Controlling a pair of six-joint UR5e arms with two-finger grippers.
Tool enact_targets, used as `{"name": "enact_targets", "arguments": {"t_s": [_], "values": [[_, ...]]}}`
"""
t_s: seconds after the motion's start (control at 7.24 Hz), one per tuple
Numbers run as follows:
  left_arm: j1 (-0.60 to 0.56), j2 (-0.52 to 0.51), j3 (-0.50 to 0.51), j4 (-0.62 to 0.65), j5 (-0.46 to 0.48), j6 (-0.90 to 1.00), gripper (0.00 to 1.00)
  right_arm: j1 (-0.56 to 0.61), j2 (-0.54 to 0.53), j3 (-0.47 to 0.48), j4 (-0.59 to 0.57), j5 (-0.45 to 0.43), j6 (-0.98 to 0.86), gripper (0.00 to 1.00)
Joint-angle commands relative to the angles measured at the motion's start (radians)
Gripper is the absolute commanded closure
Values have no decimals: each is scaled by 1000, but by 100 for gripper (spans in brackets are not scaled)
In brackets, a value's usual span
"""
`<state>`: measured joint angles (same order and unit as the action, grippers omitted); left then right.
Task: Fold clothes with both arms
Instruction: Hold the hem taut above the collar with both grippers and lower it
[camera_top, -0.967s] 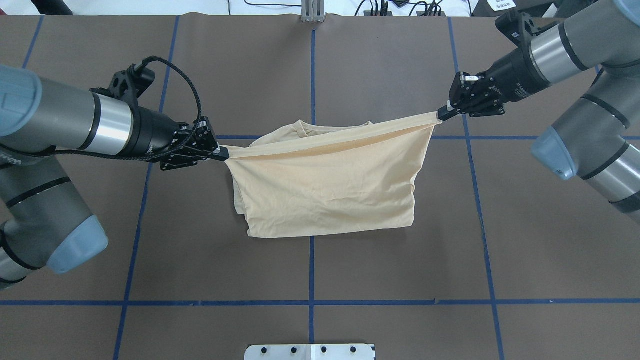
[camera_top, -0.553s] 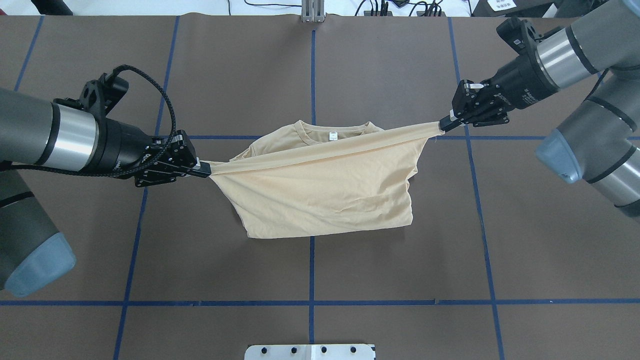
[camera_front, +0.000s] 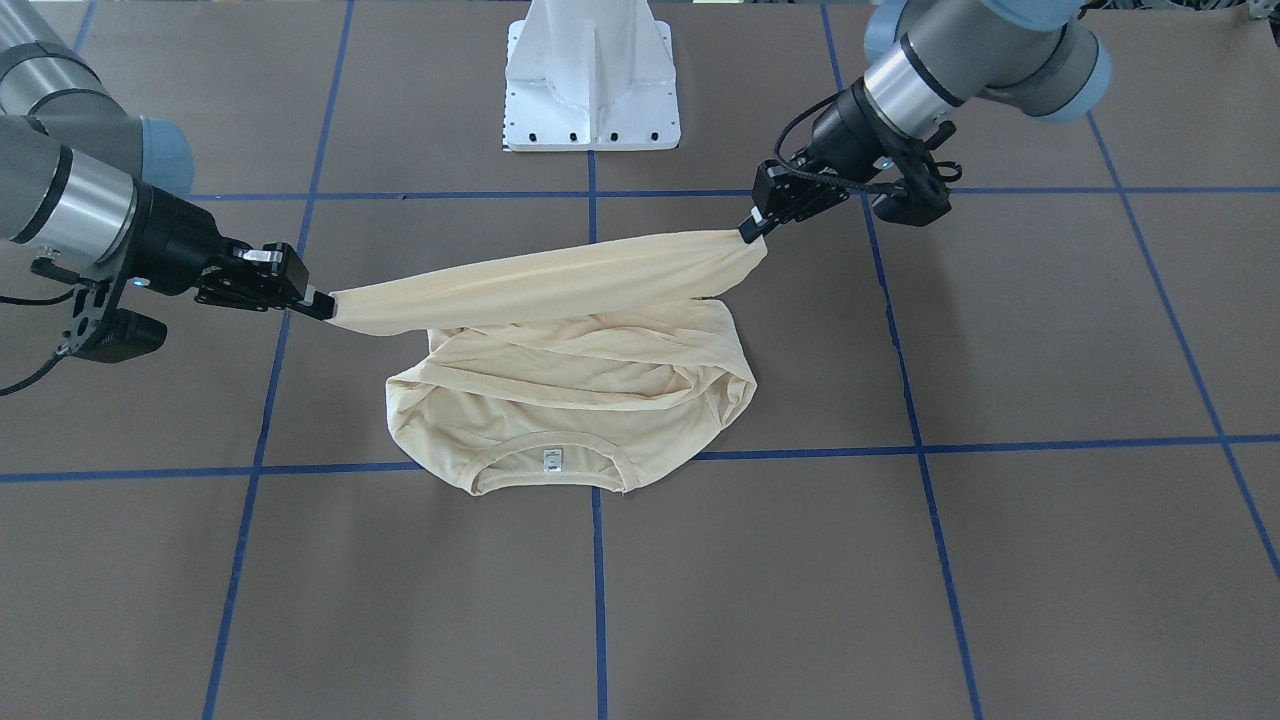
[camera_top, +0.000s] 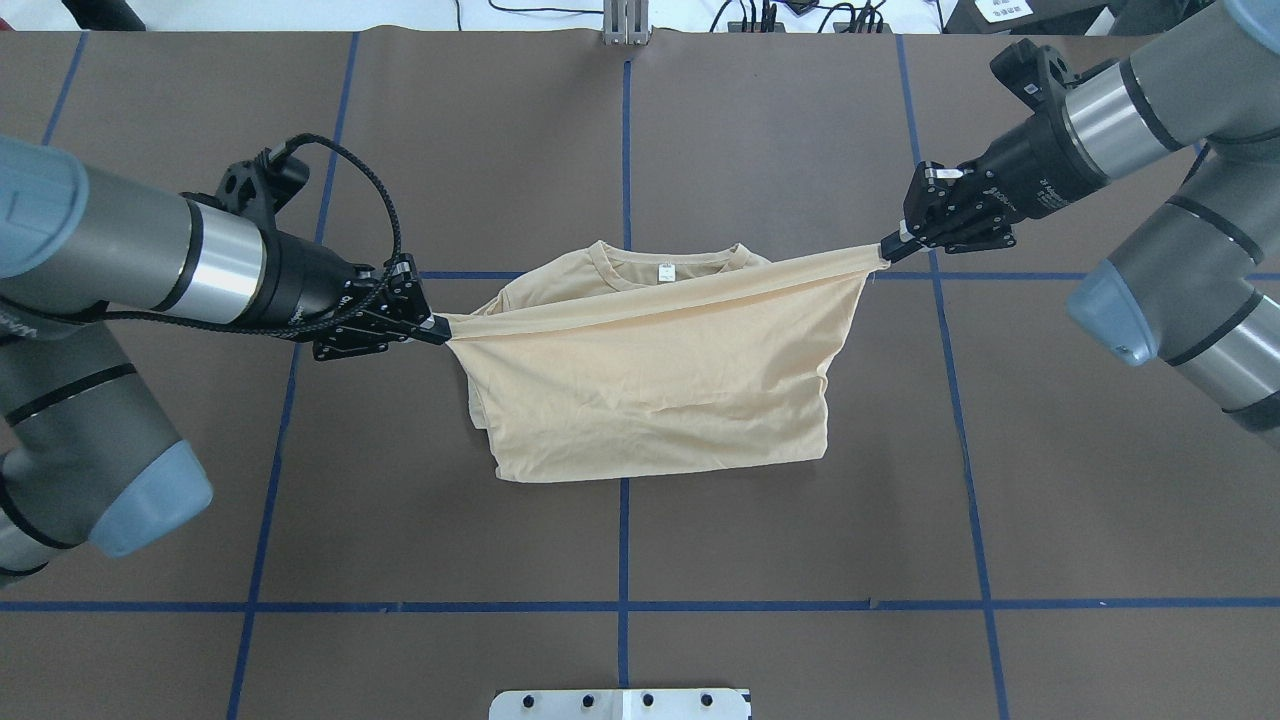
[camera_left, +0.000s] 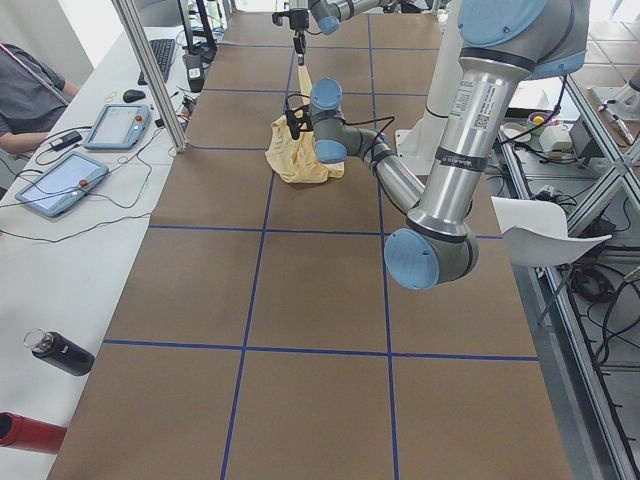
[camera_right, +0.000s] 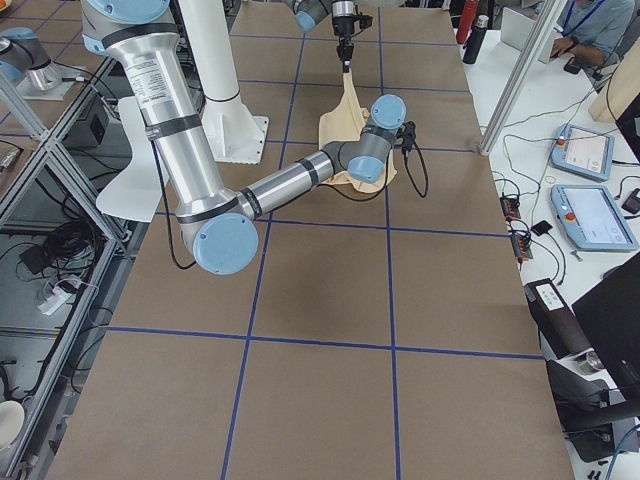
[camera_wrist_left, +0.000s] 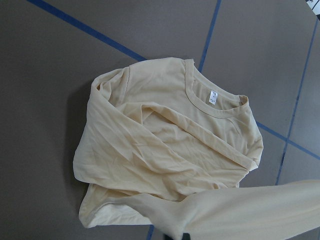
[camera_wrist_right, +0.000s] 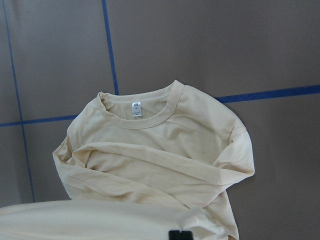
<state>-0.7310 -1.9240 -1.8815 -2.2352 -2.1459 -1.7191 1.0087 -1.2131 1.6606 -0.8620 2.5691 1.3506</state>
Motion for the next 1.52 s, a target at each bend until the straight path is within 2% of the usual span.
{"name": "enact_targets", "arguments": {"t_s": [0.0,0.41,0.83,1.38], "values": [[2,-79,135,-11,64,12,100,-8,13,-42,1,-56,-5,100],[2,-86,196,-40,73,44,100,-34,72,-128,5,-110,-5,100],[4,-122,333,-144,93,41,100,-77,83,-189,6,-196,-7,100],[4,-199,419,-161,122,39,100,-90,147,-294,5,-201,-7,100]]}}
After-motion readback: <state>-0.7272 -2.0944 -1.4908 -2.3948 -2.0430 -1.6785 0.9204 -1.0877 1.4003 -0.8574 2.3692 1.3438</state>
